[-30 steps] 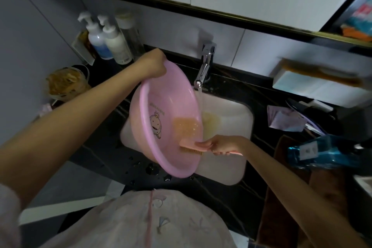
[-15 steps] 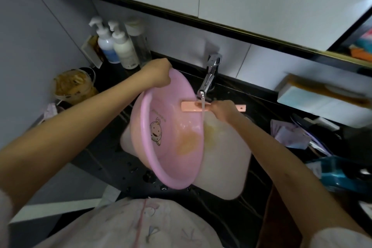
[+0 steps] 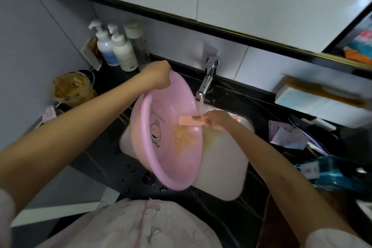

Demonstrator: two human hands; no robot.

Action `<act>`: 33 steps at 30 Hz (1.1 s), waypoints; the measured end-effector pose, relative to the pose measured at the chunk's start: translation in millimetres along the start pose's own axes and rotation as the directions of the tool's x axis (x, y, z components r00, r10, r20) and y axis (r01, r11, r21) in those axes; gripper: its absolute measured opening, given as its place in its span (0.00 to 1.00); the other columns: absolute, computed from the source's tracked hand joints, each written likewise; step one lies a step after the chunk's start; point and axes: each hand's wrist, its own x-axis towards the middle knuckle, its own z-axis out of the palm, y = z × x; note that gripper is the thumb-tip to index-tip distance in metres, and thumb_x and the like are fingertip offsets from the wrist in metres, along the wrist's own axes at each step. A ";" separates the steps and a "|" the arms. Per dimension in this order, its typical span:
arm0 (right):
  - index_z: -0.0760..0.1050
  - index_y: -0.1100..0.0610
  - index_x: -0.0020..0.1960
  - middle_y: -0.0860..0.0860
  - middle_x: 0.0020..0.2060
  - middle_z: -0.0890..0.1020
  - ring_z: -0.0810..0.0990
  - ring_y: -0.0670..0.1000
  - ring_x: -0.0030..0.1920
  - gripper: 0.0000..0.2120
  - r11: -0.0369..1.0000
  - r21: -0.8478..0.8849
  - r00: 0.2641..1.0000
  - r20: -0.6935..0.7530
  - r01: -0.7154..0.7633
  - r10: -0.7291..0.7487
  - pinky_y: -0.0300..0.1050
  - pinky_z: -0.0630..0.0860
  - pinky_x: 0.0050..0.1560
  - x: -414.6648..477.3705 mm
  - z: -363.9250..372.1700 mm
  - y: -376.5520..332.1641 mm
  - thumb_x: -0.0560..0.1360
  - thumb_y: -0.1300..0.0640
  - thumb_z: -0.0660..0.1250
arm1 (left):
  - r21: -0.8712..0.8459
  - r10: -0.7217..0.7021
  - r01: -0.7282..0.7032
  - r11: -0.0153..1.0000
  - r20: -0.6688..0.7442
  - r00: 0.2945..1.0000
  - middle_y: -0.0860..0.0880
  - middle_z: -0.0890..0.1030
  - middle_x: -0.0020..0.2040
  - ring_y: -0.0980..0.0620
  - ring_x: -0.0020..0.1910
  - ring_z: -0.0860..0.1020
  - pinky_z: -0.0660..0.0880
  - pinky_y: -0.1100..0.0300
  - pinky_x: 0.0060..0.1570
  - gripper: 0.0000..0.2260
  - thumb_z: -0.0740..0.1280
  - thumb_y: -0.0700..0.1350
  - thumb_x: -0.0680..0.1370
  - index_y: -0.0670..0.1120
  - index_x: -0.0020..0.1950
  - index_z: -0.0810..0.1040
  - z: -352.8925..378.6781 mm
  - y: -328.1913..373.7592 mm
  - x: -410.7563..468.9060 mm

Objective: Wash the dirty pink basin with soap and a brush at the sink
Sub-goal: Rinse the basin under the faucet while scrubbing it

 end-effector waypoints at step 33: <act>0.71 0.40 0.66 0.51 0.50 0.80 0.77 0.49 0.41 0.18 0.821 0.537 0.944 0.331 -0.194 0.006 0.39 0.69 0.40 -50.7 63.6 -18.6 0.80 0.56 0.59 | -0.182 -0.024 0.030 0.983 0.036 0.999 0.38 0.80 0.48 0.42 0.46 0.78 0.69 0.58 0.39 0.15 0.57 0.33 0.73 0.36 0.54 0.79 -0.7 -4.0 -0.7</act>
